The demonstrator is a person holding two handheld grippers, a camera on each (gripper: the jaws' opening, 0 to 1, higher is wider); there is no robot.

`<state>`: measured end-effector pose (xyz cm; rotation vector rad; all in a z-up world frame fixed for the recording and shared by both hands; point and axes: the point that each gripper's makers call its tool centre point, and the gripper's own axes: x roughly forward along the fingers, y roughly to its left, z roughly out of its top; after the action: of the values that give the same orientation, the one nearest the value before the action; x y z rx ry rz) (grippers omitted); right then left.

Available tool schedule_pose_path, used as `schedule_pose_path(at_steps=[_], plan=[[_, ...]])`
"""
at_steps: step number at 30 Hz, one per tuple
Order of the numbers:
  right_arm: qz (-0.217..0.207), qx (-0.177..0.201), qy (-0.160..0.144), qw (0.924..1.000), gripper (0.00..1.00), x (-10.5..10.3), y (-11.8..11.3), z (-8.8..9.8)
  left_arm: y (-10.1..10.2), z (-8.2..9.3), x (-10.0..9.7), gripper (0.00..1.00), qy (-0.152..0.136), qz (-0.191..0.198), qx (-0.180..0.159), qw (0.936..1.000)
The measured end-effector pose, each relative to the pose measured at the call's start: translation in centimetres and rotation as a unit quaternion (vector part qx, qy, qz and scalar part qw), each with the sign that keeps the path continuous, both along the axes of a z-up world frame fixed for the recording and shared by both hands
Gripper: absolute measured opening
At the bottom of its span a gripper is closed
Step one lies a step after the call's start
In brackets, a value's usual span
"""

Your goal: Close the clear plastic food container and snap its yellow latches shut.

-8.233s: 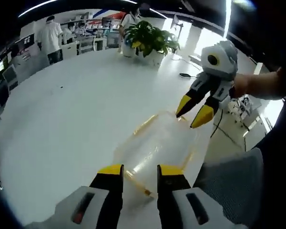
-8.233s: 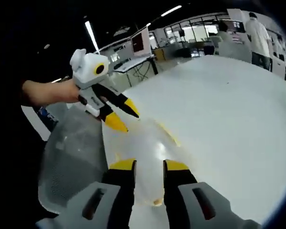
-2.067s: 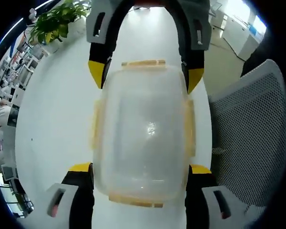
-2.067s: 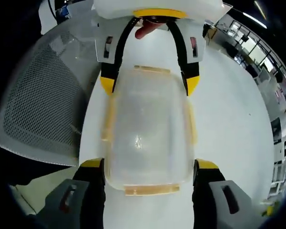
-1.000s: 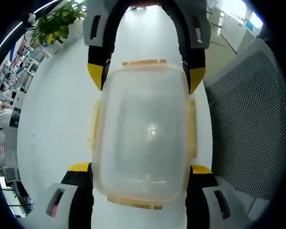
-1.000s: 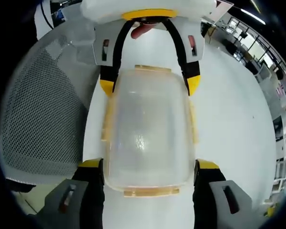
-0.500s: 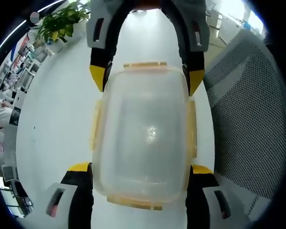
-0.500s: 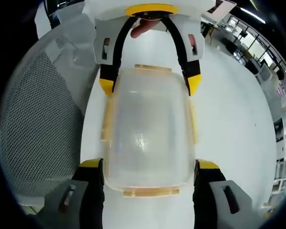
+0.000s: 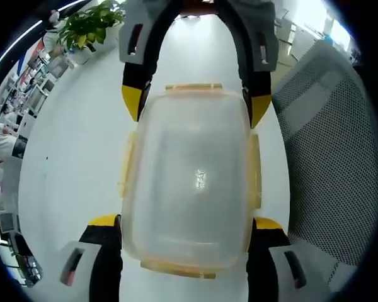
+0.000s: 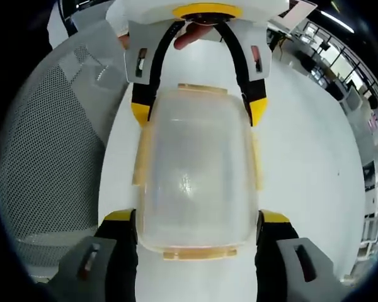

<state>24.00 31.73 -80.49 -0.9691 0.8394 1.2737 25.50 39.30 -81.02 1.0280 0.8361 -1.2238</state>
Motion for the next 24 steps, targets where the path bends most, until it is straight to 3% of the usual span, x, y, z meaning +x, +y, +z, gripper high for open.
schedule_pose_path(at_steps=[24], plan=[[-0.001,0.005,0.003,1.0000,0.74,3.0,2.3,0.0,2.2,-0.1,2.9,0.80,0.003,0.006,-0.003,1.0000]])
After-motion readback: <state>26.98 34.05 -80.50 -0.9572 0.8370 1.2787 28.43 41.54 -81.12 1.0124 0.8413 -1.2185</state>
